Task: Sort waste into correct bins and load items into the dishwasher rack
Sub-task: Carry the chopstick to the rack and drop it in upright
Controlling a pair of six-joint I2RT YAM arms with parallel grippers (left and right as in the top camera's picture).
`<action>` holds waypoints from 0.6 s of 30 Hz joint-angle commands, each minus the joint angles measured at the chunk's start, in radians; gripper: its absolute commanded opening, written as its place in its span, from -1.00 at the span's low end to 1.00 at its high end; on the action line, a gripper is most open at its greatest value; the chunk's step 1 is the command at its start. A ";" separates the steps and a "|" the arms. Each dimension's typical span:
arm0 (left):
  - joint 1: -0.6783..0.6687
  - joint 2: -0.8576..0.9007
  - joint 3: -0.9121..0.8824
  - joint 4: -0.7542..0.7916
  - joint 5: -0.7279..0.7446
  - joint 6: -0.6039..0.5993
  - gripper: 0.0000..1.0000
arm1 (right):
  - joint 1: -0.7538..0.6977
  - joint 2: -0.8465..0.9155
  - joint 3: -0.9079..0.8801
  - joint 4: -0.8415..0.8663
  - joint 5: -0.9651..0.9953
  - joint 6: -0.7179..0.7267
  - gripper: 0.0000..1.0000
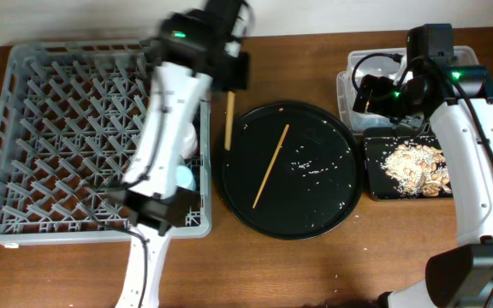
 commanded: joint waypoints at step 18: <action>0.231 -0.382 -1.099 0.366 -0.365 0.124 -0.99 | -0.006 -0.002 0.014 -0.003 0.009 -0.006 0.97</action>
